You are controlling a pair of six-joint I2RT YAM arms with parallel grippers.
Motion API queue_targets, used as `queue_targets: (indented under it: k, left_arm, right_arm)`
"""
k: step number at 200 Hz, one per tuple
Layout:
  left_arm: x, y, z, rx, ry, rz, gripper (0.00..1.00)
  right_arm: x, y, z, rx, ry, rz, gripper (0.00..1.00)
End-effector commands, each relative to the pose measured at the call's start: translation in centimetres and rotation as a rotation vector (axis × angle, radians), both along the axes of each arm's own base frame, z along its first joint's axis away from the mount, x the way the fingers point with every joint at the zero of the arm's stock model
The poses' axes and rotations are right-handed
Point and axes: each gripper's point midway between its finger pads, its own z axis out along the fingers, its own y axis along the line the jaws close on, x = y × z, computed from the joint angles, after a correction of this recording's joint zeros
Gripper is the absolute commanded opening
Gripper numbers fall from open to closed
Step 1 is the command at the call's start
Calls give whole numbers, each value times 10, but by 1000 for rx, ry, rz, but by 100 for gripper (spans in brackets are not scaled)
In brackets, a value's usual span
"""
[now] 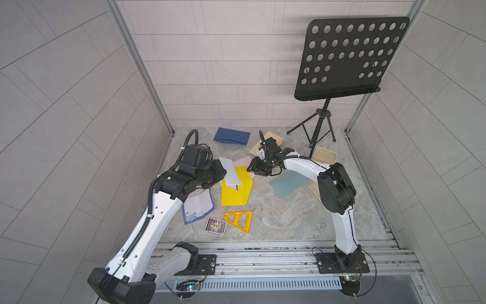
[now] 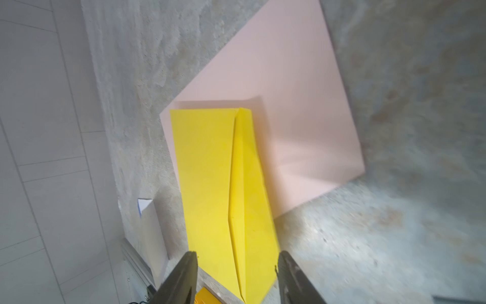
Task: Take the letter paper out of the envelope
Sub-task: Place the envelope inside the envelope, then unfold the letter paper.
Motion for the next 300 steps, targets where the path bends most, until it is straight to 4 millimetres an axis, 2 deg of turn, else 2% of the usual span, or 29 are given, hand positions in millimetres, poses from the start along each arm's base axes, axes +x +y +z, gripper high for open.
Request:
queue_targets:
  k: [1,33,56,76,111,126,150,177,206,235,271,300]
  left_arm:
    - [6,-2,5,-18,-13,1,0]
    - [13,-6,4,-29,-16,-7,0]
    - [16,-8,6,-31,-23,-9,0]
    - [20,-12,12,-51,-44,-19,0]
    - [37,-20,37,-107,-136,-18,0]
    - [47,-22,49,-113,-168,-16,0]
    - [64,-28,67,-137,-196,-6,0]
    - [81,-38,84,-189,-218,-8,0]
    - [91,-45,92,-225,-230,-15,0]
    - [96,-50,92,-248,-224,-21,0]
    - [101,-54,92,-269,-221,-25,0]
    - [103,-57,89,-272,-211,-29,0]
  right_arm:
    - [-33,-32,12,-149,67,8,54]
    - [-32,-44,35,-169,7,-17,51]
    - [-23,-32,82,-46,-144,-15,42]
    - [-21,-25,115,44,-204,-17,40]
    - [-27,2,175,343,-243,-12,41]
    - [-27,0,204,447,-279,-50,41]
    - [-24,-10,227,519,-271,-100,42]
    - [-23,-18,240,597,-234,-142,44]
    - [-26,-24,242,615,-190,-167,44]
    - [-26,-29,245,663,-174,-187,44]
    - [-29,-28,232,662,-132,-193,44]
    - [-26,-26,238,699,-128,-198,40]
